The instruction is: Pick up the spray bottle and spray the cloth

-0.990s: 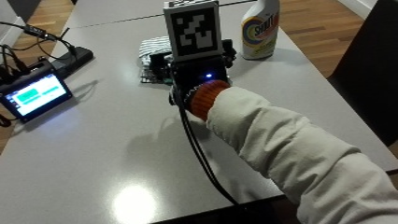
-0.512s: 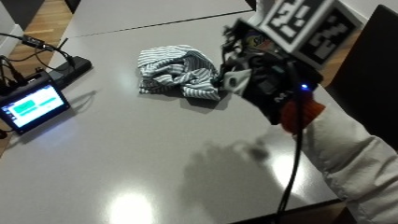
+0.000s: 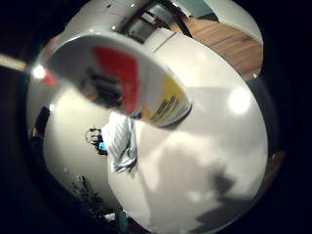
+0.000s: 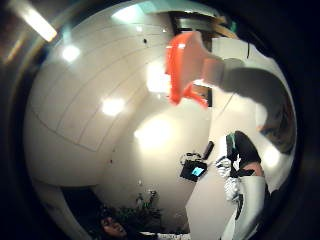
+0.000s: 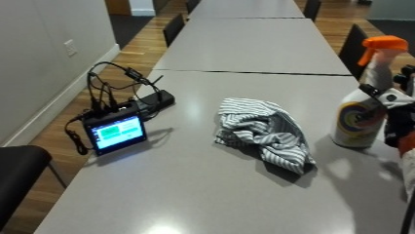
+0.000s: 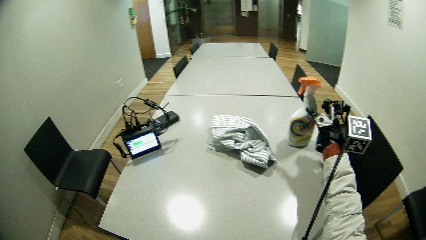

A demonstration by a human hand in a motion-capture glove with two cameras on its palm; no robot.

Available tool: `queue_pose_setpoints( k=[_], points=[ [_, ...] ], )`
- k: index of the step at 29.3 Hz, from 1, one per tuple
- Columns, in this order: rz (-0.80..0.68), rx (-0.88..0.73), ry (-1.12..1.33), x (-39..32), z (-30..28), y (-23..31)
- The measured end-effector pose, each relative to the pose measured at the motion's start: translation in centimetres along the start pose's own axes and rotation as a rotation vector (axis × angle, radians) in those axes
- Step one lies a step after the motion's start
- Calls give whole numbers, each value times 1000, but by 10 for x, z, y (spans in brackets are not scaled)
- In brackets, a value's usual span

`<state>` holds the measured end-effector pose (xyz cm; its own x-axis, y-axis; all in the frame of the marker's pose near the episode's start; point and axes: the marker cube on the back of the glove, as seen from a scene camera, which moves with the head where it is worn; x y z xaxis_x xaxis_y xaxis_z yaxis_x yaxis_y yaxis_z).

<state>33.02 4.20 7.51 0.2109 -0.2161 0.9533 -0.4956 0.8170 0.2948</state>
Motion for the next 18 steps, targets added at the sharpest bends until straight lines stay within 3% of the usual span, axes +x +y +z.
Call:
queue_pose_setpoints(
  k=[8, 18],
  points=[
    [84, 146, 217, 53, -82, -17],
    [6, 308, 121, 22, -83, -31]
  ],
)
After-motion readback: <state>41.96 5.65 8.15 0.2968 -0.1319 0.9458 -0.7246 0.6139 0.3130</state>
